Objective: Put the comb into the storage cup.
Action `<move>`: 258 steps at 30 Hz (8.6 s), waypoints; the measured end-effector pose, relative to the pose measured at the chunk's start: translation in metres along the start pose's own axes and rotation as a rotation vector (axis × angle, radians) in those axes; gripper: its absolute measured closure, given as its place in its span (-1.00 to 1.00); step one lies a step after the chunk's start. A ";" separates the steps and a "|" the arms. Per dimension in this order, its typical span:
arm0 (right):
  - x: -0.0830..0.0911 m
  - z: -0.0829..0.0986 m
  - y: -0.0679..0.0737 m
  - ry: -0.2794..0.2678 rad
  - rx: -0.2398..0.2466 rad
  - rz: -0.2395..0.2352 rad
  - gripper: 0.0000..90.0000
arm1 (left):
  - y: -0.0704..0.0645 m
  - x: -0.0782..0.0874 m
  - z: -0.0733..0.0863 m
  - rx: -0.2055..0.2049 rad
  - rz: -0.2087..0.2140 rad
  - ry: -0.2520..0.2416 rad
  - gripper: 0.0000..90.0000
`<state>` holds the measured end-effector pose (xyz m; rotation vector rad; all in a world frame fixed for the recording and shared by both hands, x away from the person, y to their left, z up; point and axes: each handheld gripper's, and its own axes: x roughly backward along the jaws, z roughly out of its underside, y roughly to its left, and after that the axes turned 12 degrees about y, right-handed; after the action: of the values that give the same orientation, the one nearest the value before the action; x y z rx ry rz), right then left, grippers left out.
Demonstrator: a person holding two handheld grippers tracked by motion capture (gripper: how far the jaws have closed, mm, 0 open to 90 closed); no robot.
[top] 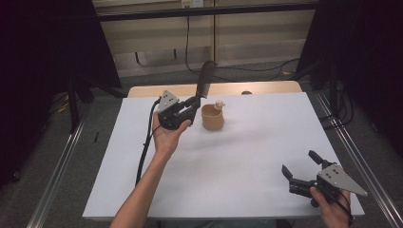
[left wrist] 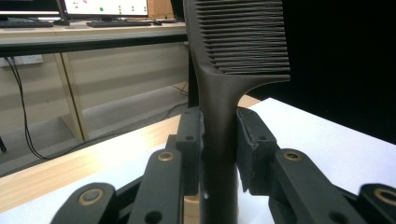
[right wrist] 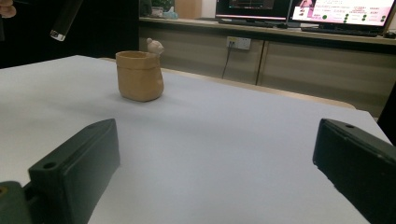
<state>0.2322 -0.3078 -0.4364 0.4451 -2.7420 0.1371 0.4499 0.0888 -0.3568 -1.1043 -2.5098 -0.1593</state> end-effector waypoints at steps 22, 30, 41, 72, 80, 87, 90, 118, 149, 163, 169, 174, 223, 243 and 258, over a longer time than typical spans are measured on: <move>0.001 0.000 -0.001 -0.003 -0.001 -0.004 -1.00 | -0.009 -0.031 -0.021 -0.003 0.009 -0.020 0.62; 0.001 0.000 -0.001 -0.004 -0.002 -0.004 -1.00 | -0.009 -0.041 -0.025 -0.002 0.011 -0.026 0.62; 0.002 0.000 -0.001 -0.002 -0.003 -0.003 -1.00 | -0.009 -0.052 -0.025 0.015 0.012 -0.034 0.62; 0.003 0.001 -0.001 -0.003 -0.008 -0.008 -1.00 | 0.006 -0.087 -0.012 0.021 0.011 -0.027 0.62; 0.003 0.001 -0.001 -0.005 -0.012 -0.009 -1.00 | 0.011 -0.101 0.000 0.037 -0.003 -0.004 0.62; 0.004 0.001 -0.001 -0.005 -0.010 -0.008 -1.00 | 0.010 -0.104 0.003 0.020 -0.004 0.008 0.62; 0.004 0.001 -0.002 -0.006 -0.011 -0.007 -1.00 | 0.011 -0.103 0.005 0.021 0.000 0.005 0.62; 0.004 0.001 -0.001 -0.004 -0.009 -0.004 -1.00 | 0.011 -0.096 0.027 0.005 0.013 0.046 0.62; 0.003 0.001 -0.001 -0.004 -0.006 -0.005 -1.00 | 0.007 -0.097 0.035 -0.038 0.028 0.124 0.61; 0.003 0.001 -0.001 -0.004 -0.004 -0.005 -1.00 | 0.011 -0.094 0.034 -0.013 0.033 0.137 0.60; 0.003 0.001 -0.001 -0.002 -0.002 -0.005 -1.00 | 0.013 -0.094 0.034 -0.013 0.027 0.141 0.58; 0.003 0.001 0.000 -0.004 -0.001 -0.008 -1.00 | 0.016 -0.093 0.031 -0.006 0.017 0.129 0.45; 0.000 0.001 -0.003 0.000 -0.009 0.001 -1.00 | 0.015 -0.024 0.034 0.018 -0.069 0.002 -0.96; 0.002 0.001 -0.001 0.002 -0.003 0.014 -1.00 | 0.004 0.031 0.046 0.036 -0.082 -0.082 -0.96; 0.004 0.002 -0.002 0.000 -0.005 0.026 -1.00 | 0.009 0.065 0.070 0.037 -0.150 -0.043 -0.94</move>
<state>0.2290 -0.3109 -0.4365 0.4087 -2.7481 0.1362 0.3950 0.1578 -0.3956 -0.9141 -2.6228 -0.1307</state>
